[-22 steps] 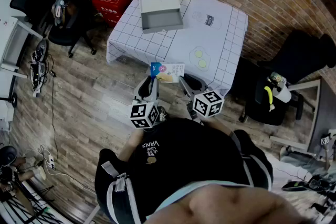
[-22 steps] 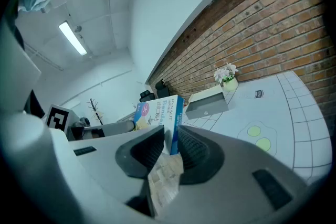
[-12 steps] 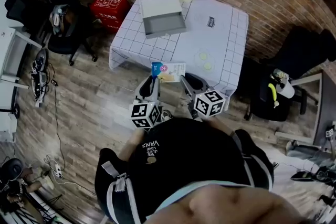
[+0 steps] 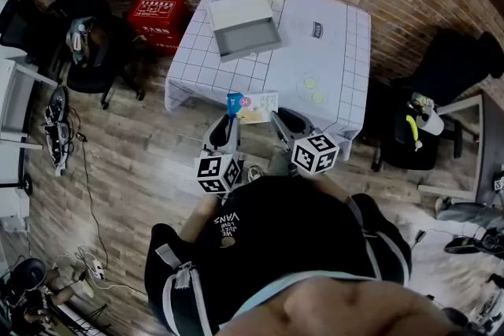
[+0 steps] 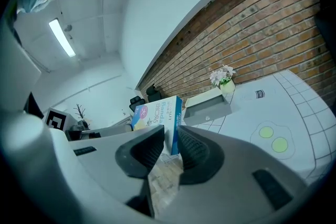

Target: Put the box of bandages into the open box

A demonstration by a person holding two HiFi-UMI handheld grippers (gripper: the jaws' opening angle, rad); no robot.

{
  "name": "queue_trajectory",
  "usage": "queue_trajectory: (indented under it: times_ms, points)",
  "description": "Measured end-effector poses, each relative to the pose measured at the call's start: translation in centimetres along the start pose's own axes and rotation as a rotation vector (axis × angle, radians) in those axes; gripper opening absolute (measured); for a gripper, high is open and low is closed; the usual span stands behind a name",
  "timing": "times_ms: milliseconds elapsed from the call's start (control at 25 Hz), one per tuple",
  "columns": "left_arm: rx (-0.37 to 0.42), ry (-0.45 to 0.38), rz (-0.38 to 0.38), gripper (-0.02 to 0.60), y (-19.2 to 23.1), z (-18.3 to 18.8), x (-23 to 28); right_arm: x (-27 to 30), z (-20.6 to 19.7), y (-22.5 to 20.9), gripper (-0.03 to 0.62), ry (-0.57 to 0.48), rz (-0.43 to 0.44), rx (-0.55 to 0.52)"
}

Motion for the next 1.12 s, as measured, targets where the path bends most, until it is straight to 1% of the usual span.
queue_trajectory:
  times_ms: [280,520,800,1120]
  points:
    - [-0.013,0.005,0.016,0.083,1.3,0.3,2.2,2.3,0.7,-1.4,0.072,0.014,0.009,0.012]
    - [-0.02,0.009,0.029,0.083,2.1,1.7,5.1,4.6,2.6,-3.2,0.072,0.016,0.017,0.021]
    - [-0.018,0.014,0.039,0.081,2.2,2.7,9.3,6.9,4.6,-6.7,0.072,0.026,0.029,0.025]
    - [-0.025,0.007,0.082,0.082,1.9,3.9,14.0,9.5,7.2,-10.7,0.072,0.054,0.073,0.017]
Point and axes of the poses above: the fingertips, and each gripper's own axes: x forward along the fingers, y to its left, z out of its top, the point moved 5 cm from there along -x, backward along the fingers, and after that the axes turned 9 degrees about z, right-handed, at the moved point
